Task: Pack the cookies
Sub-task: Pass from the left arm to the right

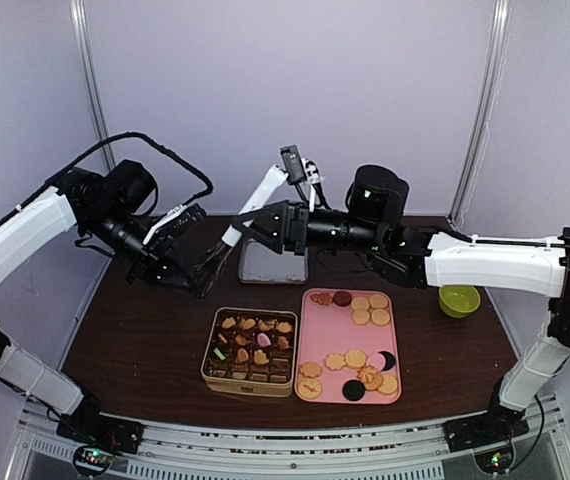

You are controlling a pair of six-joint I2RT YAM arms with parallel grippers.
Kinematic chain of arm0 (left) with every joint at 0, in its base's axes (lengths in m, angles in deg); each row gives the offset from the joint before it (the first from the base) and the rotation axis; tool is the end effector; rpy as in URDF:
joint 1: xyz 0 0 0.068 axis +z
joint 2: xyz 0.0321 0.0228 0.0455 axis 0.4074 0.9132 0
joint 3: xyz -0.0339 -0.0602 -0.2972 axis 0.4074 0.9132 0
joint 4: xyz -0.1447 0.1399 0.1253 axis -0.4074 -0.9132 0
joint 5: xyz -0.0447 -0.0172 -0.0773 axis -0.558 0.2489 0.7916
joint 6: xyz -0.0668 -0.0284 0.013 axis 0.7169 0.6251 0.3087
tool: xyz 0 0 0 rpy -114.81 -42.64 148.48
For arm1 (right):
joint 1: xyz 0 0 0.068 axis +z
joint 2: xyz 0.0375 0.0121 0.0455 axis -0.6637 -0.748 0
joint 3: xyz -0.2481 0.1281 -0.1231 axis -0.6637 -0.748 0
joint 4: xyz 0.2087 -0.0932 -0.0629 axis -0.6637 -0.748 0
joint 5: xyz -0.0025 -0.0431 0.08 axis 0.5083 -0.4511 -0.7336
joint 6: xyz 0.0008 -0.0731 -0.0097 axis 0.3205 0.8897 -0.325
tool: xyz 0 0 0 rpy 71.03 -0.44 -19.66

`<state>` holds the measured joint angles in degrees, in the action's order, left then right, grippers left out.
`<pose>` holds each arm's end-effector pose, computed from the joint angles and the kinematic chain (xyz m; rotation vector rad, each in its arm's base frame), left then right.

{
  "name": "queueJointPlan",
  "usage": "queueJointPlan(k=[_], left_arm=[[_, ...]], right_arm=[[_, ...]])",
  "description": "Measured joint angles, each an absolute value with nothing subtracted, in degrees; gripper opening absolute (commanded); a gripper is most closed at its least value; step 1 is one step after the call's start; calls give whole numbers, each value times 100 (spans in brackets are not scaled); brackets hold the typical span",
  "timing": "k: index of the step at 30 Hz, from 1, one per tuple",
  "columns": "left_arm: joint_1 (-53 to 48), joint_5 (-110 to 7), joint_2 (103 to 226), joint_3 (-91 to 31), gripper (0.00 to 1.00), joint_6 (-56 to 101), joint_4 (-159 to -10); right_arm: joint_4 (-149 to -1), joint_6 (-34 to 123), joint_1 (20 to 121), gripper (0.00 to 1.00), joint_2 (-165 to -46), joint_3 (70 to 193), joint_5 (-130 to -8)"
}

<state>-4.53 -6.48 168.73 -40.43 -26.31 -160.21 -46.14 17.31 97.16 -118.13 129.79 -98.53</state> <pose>0.1699 -0.1486 0.3722 1.5288 1.9760 -1.2107 0.1882 0.3403 0.4105 -0.9074 1.4522 1.6815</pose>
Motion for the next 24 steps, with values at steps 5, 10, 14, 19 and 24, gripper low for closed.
queueJointPlan(k=[5, 10, 14, 19, 24], left_arm=[[-453, -786, 16869, -4043, 0, -2555, -15844], [-453, -867, 16869, -4032, 5, -2559, -15702], [-453, -889, 16871, -4025, 18, -2412, -15675], [-456, -941, 16871, -3997, 42, -2233, -15699], [-493, -954, 16869, -3986, 77, -2096, -15678]], right_arm=[[-4616, 1780, 9731, 40, -11811, 12979, -9744], [-4588, 1745, 9775, 27, -11784, 12977, -9729], [-4590, 1858, 9810, 21, -11763, 12977, -9689], [-4655, 2123, 9904, 19, -11706, 12885, -9449], [-4813, 2315, 9910, 18, -11524, 12704, -9195]])
